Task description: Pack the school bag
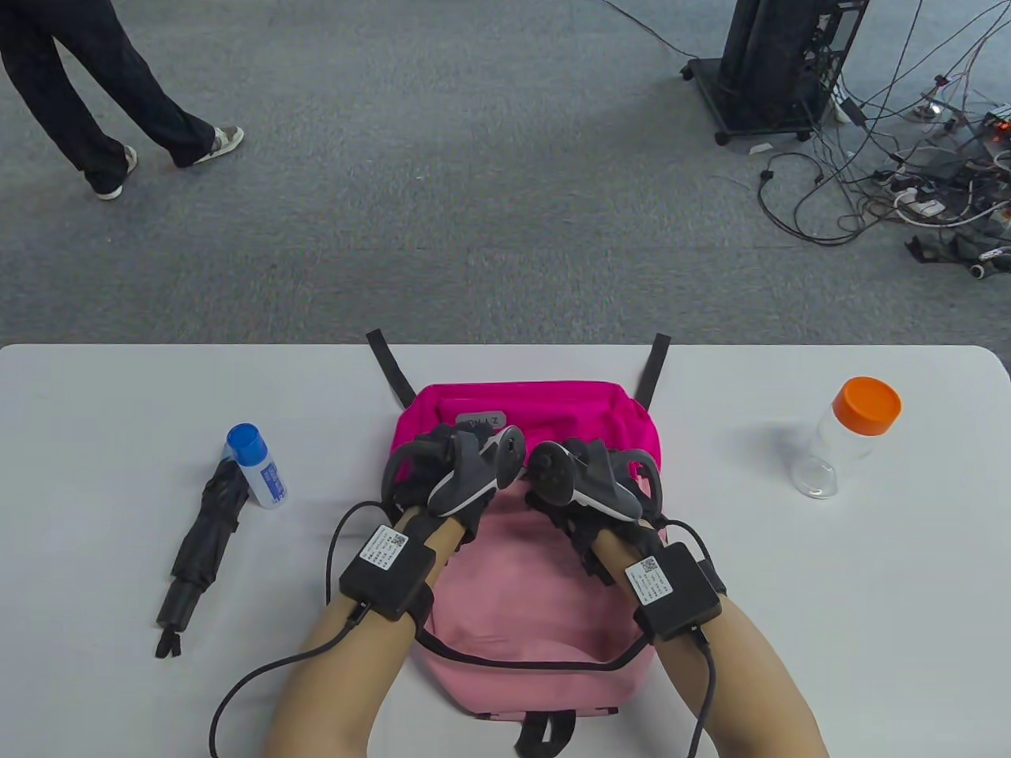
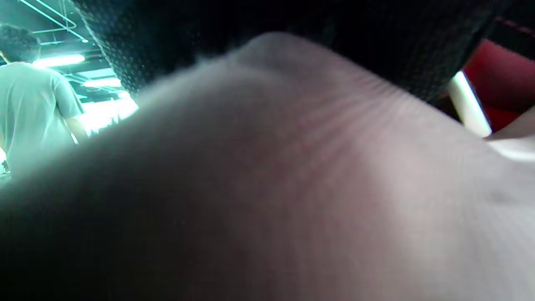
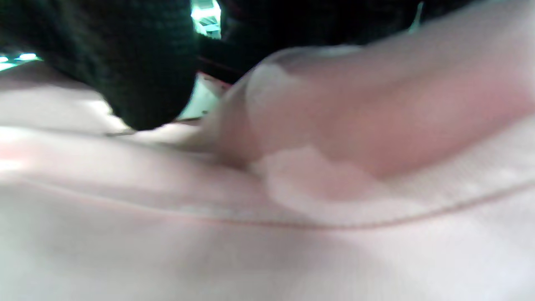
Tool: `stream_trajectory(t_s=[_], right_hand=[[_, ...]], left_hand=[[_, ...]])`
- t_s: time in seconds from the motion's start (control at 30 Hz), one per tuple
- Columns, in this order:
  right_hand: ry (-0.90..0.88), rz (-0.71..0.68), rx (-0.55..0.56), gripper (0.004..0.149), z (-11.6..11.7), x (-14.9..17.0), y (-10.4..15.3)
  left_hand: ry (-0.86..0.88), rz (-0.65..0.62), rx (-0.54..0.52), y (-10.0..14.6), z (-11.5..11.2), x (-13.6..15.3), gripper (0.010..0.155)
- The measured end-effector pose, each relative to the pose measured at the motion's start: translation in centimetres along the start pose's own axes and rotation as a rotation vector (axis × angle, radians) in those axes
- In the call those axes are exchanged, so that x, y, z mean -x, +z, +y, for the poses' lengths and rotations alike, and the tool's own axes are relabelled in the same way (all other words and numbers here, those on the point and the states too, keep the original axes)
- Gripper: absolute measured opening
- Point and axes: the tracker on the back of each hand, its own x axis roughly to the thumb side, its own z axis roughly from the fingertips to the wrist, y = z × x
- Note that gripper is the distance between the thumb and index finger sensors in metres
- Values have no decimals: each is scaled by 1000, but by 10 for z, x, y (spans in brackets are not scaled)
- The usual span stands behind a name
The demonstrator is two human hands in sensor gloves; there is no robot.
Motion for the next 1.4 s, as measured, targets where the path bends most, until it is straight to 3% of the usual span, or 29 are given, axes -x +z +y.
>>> stream_trajectory(t_s=[0.1,0.17,0.23,0.43,0.5,0.6,0.73,0.87,1.0,1.1,1.27,1.4], right_hand=[[10,16,65,75,1,-2,-3],[65,56,112,67,3,-6,-12],[163,95,81,57,9,-10,-19],[121,168,108,39,7,-6,-33],[92,184,105,38,7,-1,-34],[72,184,111,38,5,2,-32],[69,139,100,40,5,0,-29],[71,101,76,40,0,-2,-28],[28,97,86,37,-13,0,-27],[28,64,109,37,-23,-3,-22],[50,-2,107,38,-34,-2,-14],[23,-42,86,39,-37,2,-8]], left_hand=[[20,-37,-33,1,3,3,45],[85,-27,-37,3,1,11,45],[83,-44,-41,7,3,19,47],[28,-55,-84,27,25,55,56],[-99,-22,-123,32,35,77,60],[-213,169,8,33,43,119,72],[-134,424,213,37,41,181,84],[-1,492,304,47,22,220,87],[-18,490,314,51,7,229,80],[-27,477,206,49,10,228,73],[91,412,242,41,4,224,65],[-37,369,233,41,9,209,66]])
